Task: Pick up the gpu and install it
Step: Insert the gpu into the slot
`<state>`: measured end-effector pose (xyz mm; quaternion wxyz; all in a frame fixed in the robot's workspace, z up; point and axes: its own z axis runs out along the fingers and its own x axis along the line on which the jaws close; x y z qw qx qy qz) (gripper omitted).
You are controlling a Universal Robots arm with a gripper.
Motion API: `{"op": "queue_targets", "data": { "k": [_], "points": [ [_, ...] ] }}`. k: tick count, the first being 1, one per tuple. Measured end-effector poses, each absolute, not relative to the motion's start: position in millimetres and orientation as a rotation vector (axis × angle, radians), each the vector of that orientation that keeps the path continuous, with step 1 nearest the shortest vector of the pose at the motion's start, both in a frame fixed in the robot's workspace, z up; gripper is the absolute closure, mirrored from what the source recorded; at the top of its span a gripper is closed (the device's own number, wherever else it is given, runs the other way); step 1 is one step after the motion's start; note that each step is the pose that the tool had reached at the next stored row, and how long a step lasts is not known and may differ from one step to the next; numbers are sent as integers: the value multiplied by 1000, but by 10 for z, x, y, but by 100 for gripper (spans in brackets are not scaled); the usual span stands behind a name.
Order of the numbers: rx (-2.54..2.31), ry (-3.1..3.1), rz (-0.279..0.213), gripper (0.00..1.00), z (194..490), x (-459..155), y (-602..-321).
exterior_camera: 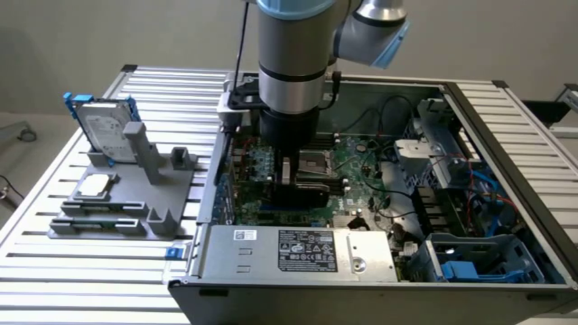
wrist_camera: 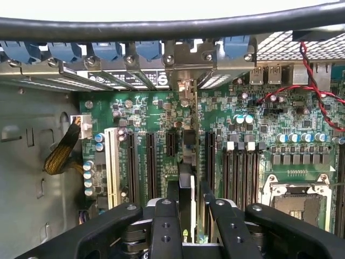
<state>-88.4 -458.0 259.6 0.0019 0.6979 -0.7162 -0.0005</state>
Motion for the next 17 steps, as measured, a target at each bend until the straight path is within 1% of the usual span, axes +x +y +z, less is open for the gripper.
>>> {"op": "queue_targets", "data": {
  "k": [11, 13, 15, 17],
  "points": [
    [2190, -2246, -6, 74, 2596, -895, -4579],
    [2190, -2246, -5, 72, 2597, -895, -4580],
    [2191, -2246, -5, 59, 2597, -894, -4580],
    [2191, -2246, -5, 59, 2597, -894, -4580]
  ]
}}
